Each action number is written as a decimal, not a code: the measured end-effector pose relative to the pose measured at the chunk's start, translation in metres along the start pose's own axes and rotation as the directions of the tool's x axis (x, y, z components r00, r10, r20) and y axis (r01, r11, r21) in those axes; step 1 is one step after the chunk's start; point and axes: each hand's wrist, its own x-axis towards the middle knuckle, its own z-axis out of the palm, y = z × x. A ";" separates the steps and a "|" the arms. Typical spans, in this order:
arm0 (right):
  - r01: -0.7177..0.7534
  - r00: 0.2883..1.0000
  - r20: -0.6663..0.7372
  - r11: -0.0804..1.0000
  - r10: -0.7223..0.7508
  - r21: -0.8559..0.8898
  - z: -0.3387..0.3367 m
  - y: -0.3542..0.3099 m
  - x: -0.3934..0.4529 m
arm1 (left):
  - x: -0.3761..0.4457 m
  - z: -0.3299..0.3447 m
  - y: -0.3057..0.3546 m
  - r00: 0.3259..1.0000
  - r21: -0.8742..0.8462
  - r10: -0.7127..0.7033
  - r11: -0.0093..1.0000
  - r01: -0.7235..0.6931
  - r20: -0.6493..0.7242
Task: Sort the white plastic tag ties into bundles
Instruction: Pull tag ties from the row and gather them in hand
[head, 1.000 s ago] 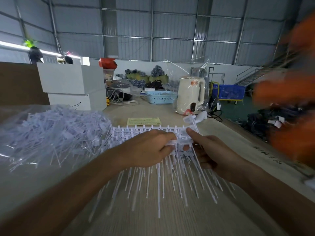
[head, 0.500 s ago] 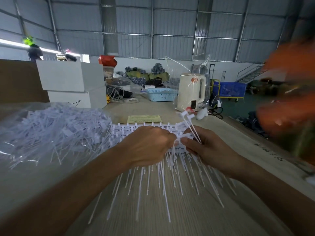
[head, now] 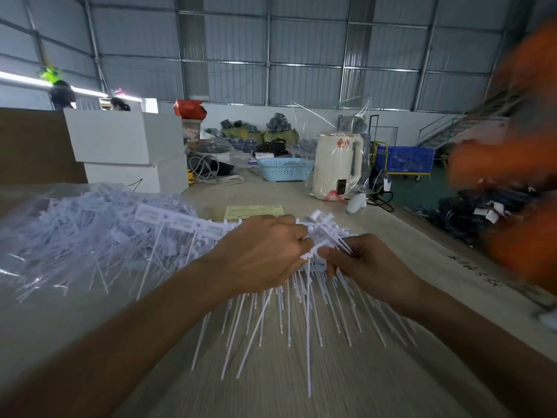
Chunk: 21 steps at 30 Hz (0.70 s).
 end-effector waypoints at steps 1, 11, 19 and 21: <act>0.002 0.999 -0.041 1.000 -0.002 -0.013 0.001 0.000 0.001 | 0.000 -0.001 -0.001 1.000 -0.012 -0.015 1.000 0.015 0.000; -0.262 0.841 -0.334 0.861 0.425 0.436 -0.030 0.015 0.009 | 0.003 -0.007 0.001 0.993 -0.278 -0.079 0.959 0.052 -0.084; -0.307 0.950 0.204 0.822 0.237 0.480 0.002 -0.016 -0.004 | 0.007 0.001 0.006 0.963 -0.521 -0.239 0.811 0.267 0.122; -0.329 0.944 0.207 0.800 0.258 0.503 0.006 -0.020 -0.007 | 0.008 0.000 0.005 0.952 -0.569 -0.224 0.764 0.306 0.210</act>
